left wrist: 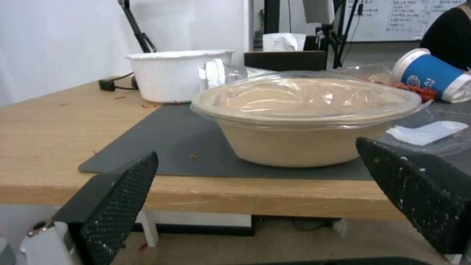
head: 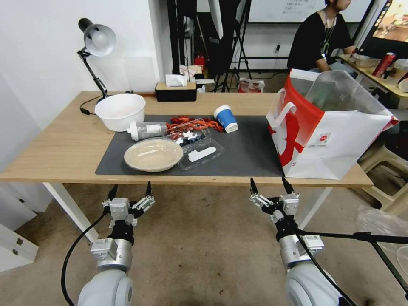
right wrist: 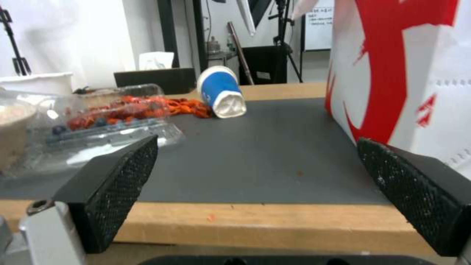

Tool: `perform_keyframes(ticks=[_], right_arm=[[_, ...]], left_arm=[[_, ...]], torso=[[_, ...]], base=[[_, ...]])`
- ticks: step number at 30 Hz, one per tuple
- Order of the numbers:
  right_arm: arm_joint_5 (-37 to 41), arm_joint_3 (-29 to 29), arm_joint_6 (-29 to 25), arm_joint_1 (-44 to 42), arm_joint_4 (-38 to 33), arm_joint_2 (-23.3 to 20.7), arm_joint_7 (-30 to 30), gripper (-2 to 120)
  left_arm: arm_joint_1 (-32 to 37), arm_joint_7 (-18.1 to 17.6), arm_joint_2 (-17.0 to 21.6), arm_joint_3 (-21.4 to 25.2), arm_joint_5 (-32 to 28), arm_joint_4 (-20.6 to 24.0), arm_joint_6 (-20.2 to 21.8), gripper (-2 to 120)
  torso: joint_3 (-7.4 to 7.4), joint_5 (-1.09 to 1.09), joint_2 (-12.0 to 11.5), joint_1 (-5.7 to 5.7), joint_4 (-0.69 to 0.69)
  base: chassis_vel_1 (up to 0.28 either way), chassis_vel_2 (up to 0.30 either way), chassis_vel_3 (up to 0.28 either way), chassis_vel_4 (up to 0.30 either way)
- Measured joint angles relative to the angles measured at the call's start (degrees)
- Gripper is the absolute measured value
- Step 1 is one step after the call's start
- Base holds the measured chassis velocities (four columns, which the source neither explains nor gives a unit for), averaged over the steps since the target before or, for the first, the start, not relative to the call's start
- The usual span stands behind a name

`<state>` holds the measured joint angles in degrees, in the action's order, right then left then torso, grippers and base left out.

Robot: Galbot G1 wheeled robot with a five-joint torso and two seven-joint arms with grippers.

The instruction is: Pick up the trash from the table and place it into the takeout bag.

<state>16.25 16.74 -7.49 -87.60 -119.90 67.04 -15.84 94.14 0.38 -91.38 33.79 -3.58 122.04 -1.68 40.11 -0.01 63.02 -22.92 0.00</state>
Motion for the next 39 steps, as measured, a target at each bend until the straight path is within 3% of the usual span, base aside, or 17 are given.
perform_keyframes(ticks=[8, 18, 25, 33, 39], right_arm=[[3.7, -2.1, 3.6, 5.8, 0.3, -0.7, -1.3, 100], [16.5, -6.4, 10.4, 20.2, 4.8, -2.9, -3.2, 100], [23.2, -12.1, 14.4, 33.7, 12.7, -2.8, -7.3, 100], [30.7, -19.6, 16.7, 51.6, 28.1, 0.3, -9.0, 100], [34.0, -22.0, 18.3, 58.0, 36.3, 2.6, -9.2, 100]], left_arm=[[-0.1, -0.1, 0.0, 0.1, -0.1, 0.0, 0.0, 100], [-0.6, -0.2, 0.0, 0.3, -0.3, 0.0, -0.1, 100], [-1.1, -0.2, -0.4, 0.3, -0.3, 0.0, -0.1, 100], [-1.3, -0.3, -0.7, 0.2, -0.3, -0.6, -0.2, 100], [-1.2, -0.3, -0.8, 0.4, -0.3, -0.8, -0.5, 100]], torso=[[0.00, 0.01, 0.0, 0.00, 0.00], [0.01, 0.00, 0.0, 0.00, 0.00], [0.00, 0.00, 0.0, 0.00, 0.01], [0.01, 0.00, 0.0, -0.01, 0.01], [0.01, 0.00, 0.0, -0.01, 0.01]], base=[[0.000, 0.000, 0.000, 0.000], [0.000, 0.000, 0.000, 0.000], [0.000, 0.000, 0.000, 0.000], [0.000, 0.000, 0.000, 0.000], [0.000, 0.000, 0.000, 0.000]])
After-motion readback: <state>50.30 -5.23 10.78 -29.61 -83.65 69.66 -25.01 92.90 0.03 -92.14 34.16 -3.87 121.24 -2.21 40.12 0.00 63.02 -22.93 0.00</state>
